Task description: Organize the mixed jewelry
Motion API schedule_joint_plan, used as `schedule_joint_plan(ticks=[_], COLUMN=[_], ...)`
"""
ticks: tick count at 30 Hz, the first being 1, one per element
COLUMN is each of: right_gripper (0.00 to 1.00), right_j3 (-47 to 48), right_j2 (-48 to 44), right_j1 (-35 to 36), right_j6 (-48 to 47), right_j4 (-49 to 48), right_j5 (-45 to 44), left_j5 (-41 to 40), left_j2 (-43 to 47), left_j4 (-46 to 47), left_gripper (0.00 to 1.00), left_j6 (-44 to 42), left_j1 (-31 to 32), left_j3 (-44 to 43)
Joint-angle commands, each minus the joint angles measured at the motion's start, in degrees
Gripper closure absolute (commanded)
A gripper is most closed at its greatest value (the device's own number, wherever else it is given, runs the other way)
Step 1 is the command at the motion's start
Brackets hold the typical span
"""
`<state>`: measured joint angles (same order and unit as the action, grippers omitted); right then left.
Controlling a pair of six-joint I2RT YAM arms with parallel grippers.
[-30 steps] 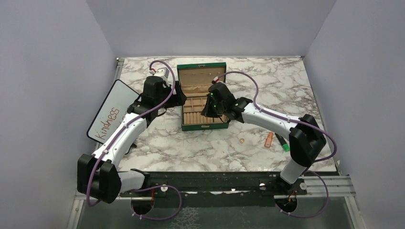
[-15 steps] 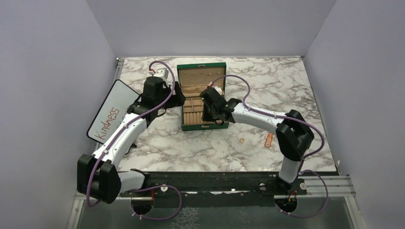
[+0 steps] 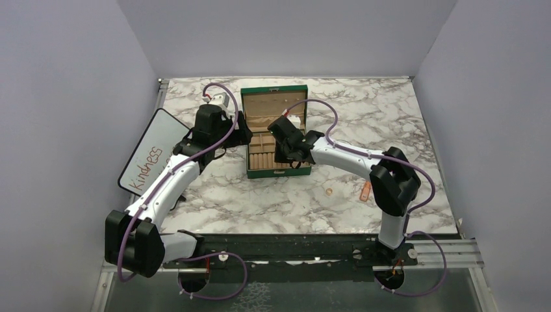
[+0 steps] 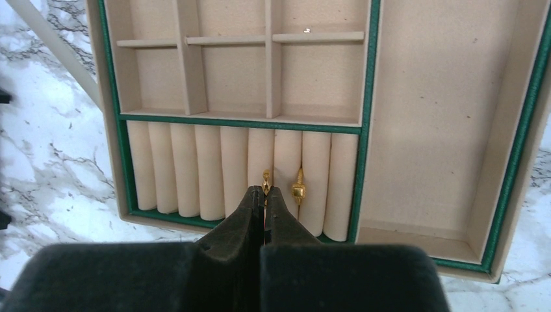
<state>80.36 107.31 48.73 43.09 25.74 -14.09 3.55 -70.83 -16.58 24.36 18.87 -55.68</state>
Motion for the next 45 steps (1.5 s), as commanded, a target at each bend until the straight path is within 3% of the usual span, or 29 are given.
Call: schedule_joint_plan(ticks=[1, 33, 36, 41, 45], right_gripper=[0.99, 0.99, 0.93, 0.71, 0.68], right_j3=[1.37, 1.96, 3.16, 5.84, 5.92], right_j2=[0.69, 7.04, 6.57, 1.79, -3.21], right_j1=[0.11, 0.16, 0.08, 0.13, 0.08], right_j6=[1.11, -0.65, -0.38, -1.14, -1.65], right_j4=[3.53, 4.58, 5.32, 5.96, 6.06], right_j5=[-3.18, 3.52, 3.01, 2.52, 1.24], left_j5=[-0.55, -0.65, -0.65, -0.49, -0.01], left_j2=[0.44, 1.35, 1.52, 1.61, 1.94], left_j4=[-0.03, 0.40, 0.41, 0.64, 0.88], left_gripper=[0.19, 0.18, 0.18, 0.18, 0.18], left_j6=[-0.28, 0.07, 0.07, 0.16, 0.03], left_j1=[0.02, 0.02, 0.02, 0.02, 0.02], left_j3=[0.57, 1.53, 1.54, 1.38, 1.11])
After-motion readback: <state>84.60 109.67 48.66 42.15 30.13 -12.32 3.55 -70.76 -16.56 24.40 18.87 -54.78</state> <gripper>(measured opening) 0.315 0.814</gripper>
